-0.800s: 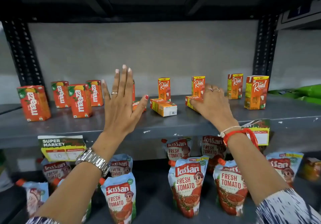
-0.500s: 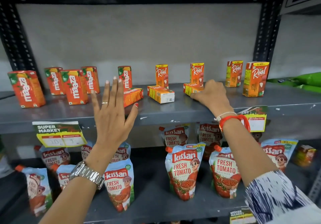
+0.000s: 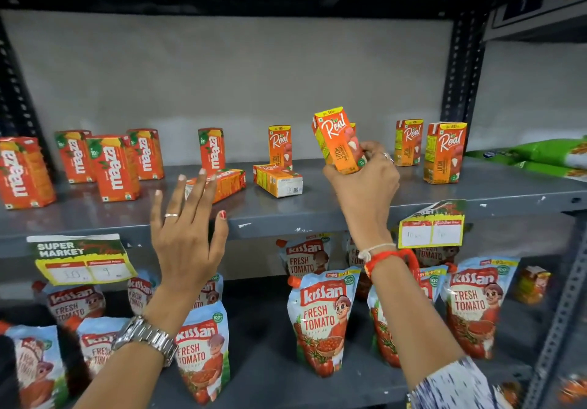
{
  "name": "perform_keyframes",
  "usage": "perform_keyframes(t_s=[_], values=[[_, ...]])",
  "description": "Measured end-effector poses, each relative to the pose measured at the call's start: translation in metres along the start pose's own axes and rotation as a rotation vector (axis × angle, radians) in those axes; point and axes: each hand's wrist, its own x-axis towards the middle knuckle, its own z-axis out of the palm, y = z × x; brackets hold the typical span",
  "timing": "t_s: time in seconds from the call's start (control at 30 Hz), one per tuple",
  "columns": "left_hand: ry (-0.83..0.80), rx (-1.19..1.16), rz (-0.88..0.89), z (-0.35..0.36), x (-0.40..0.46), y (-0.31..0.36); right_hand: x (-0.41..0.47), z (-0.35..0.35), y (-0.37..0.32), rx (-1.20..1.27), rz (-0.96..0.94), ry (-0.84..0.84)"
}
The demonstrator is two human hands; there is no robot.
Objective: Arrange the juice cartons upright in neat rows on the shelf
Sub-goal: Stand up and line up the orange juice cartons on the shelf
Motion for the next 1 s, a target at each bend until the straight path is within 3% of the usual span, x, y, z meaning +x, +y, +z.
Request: perform_keyframes(t_s=[0.23,0.53,1.0], values=[[0.043,0.003,0.029,0.004,-0.001,-0.003,-0.026,0.004,-0.008,0.086,-0.116,0.152],[0.032,0.002,0.022,0.003,0.001,-0.003,-0.022,0.004,-0.008,0.076,-0.133,0.161],[0.061,0.007,0.021,0.003,0.001,0.000,0.055,0.004,0.029,-0.314,0.161,-0.194]])
